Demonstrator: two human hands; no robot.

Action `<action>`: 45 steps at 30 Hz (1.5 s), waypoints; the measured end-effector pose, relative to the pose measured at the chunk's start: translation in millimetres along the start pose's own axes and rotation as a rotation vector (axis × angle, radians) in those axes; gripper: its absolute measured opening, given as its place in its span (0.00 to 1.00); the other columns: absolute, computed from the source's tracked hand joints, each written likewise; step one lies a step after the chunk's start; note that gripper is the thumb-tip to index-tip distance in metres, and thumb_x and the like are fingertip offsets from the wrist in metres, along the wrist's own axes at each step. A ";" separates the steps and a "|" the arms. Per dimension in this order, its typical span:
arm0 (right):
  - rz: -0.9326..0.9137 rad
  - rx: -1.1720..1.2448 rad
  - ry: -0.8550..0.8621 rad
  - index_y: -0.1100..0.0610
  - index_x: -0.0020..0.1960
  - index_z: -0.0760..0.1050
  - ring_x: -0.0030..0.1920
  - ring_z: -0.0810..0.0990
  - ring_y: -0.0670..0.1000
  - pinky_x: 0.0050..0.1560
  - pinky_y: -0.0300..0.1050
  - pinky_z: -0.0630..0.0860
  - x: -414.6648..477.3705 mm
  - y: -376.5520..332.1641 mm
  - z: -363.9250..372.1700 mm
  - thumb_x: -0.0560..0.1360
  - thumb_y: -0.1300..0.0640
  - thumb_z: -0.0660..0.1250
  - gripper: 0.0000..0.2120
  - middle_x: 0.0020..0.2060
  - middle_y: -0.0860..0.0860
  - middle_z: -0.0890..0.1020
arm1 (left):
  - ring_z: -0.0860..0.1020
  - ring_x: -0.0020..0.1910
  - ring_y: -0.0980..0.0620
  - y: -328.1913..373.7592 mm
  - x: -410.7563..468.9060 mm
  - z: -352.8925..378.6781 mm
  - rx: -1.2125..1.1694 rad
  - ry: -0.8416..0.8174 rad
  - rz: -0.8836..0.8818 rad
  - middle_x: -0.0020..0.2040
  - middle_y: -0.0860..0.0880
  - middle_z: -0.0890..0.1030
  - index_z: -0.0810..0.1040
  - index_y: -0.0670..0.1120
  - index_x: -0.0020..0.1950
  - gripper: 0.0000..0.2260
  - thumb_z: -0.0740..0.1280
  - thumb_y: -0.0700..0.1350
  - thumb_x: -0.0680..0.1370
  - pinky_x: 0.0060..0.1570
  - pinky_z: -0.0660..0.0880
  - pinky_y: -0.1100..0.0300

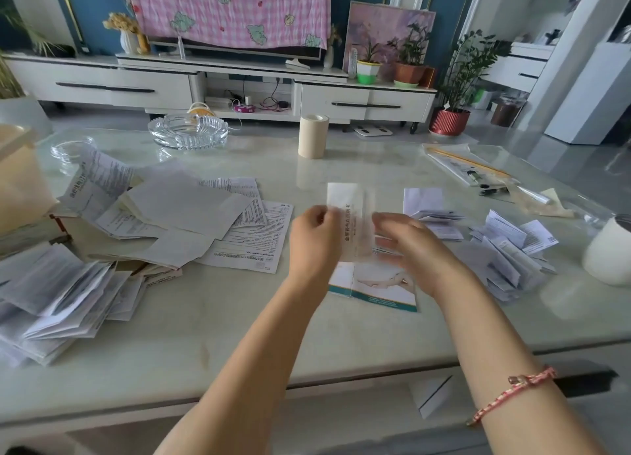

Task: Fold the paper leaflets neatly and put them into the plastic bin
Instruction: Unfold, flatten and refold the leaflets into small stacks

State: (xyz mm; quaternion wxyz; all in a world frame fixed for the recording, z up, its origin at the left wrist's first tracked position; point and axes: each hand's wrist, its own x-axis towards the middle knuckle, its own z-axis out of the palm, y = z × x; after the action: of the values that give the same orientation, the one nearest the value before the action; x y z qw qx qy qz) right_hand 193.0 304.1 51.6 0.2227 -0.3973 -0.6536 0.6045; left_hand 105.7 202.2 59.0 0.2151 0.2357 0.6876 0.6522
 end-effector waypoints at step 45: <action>-0.103 -0.061 -0.179 0.60 0.51 0.75 0.33 0.80 0.49 0.34 0.38 0.76 -15.2 -6.5 6.3 0.77 0.49 0.64 0.13 0.36 0.52 0.80 | 0.71 0.39 0.48 -7.9 -1.7 -7.0 -0.142 0.063 -0.182 0.34 0.50 0.74 0.74 0.48 0.33 0.12 0.64 0.36 0.75 0.36 0.68 0.60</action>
State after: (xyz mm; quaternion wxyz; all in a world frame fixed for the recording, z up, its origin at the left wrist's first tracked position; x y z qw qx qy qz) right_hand 195.4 288.5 59.7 0.1819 -0.3141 -0.7086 0.6051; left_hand 102.5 195.3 51.4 0.2679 0.1358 0.6648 0.6840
